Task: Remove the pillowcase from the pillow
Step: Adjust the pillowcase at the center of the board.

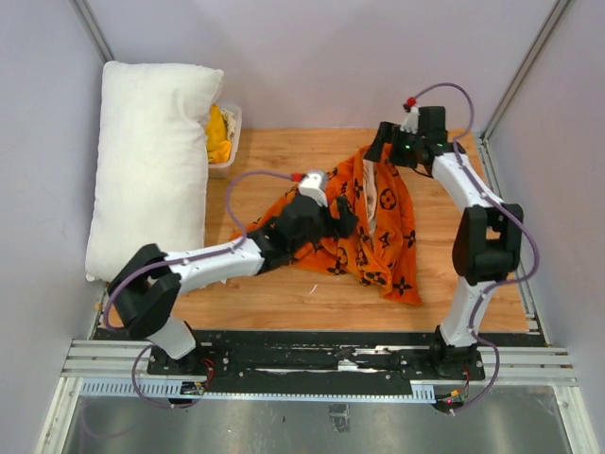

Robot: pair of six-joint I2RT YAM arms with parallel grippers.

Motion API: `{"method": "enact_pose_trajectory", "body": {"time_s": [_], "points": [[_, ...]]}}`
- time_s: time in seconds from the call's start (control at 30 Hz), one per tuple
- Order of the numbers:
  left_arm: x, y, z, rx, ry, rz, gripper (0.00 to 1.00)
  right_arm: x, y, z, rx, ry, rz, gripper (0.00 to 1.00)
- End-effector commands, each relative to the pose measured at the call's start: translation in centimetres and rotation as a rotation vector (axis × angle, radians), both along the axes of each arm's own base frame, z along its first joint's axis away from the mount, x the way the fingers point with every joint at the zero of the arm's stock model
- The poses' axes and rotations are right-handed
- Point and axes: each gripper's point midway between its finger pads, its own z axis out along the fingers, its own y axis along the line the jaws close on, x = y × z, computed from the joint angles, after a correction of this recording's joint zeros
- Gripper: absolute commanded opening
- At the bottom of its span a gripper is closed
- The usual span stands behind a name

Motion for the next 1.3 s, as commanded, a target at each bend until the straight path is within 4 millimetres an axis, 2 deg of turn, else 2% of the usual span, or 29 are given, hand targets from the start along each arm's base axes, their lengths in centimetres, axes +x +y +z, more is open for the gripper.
{"method": "enact_pose_trajectory", "body": {"time_s": [0.0,0.03,0.1,0.17,0.2,0.33,0.4,0.53,0.67,0.7,0.77,0.83,0.97,1.07,1.1,1.2,1.27], "points": [[6.2,7.7,4.9,-0.020,-0.070,0.143,0.90,-2.7,-7.2,5.7,0.052,-0.125,-0.261,0.99],[7.5,9.2,4.5,-0.003,-0.056,0.169,0.90,-3.8,-7.4,5.8,0.053,-0.130,-0.286,0.99],[10.0,11.4,3.1,0.086,-0.034,0.230,0.90,-6.0,-5.9,4.7,0.036,-0.099,-0.287,0.99],[12.4,12.2,1.0,0.229,-0.018,0.280,0.89,-7.9,-4.4,2.5,-0.017,-0.041,-0.295,0.98],[13.4,11.8,0.2,0.284,-0.010,0.276,0.88,-8.6,-3.7,1.3,-0.033,-0.009,-0.311,0.98],[16.9,8.8,-3.1,0.369,0.026,0.209,0.86,-11.1,-1.5,-3.2,-0.021,0.120,-0.373,0.98],[18.2,6.6,-3.9,0.352,0.026,0.149,0.86,-12.2,-1.1,-4.1,-0.024,0.148,-0.400,0.98],[18.5,2.5,-5.7,0.270,0.029,-0.006,0.86,-15.1,0.5,-5.4,-0.070,0.172,-0.376,0.98],[19.3,0.3,-5.7,0.213,-0.003,-0.062,0.86,-18.4,1.2,-8.3,-0.109,0.210,-0.357,0.98],[19.7,-0.1,-5.4,0.208,-0.014,-0.064,0.87,-19.5,0.8,-9.3,-0.128,0.227,-0.353,0.98],[20.4,-0.6,-4.4,0.199,-0.039,-0.066,0.87,-21.3,0.2,-9.8,-0.166,0.213,-0.355,0.98],[21.2,-1.0,-2.9,0.192,-0.073,-0.065,0.88,-23.1,-0.2,-9.9,-0.183,0.185,-0.350,0.99],[22.9,-2.4,1.4,0.156,-0.180,-0.079,0.90,-26.1,-0.9,-9.7,-0.223,0.152,-0.320,0.99],[23.6,-4.3,3.1,0.117,-0.243,-0.134,0.91,-27.7,-1.5,-10.5,-0.259,0.167,-0.305,0.99],[23.9,-4.9,3.1,0.112,-0.255,-0.150,0.91,-28.0,-1.6,-10.9,-0.266,0.177,-0.303,0.98],[24.4,-7.3,1.3,0.115,-0.264,-0.198,0.92,-28.8,-1.7,-12.2,-0.272,0.211,-0.293,0.99],[24.0,-9.2,-1.3,0.136,-0.253,-0.239,0.93,-29.2,-1.7,-12.9,-0.265,0.231,-0.291,0.99]]}}
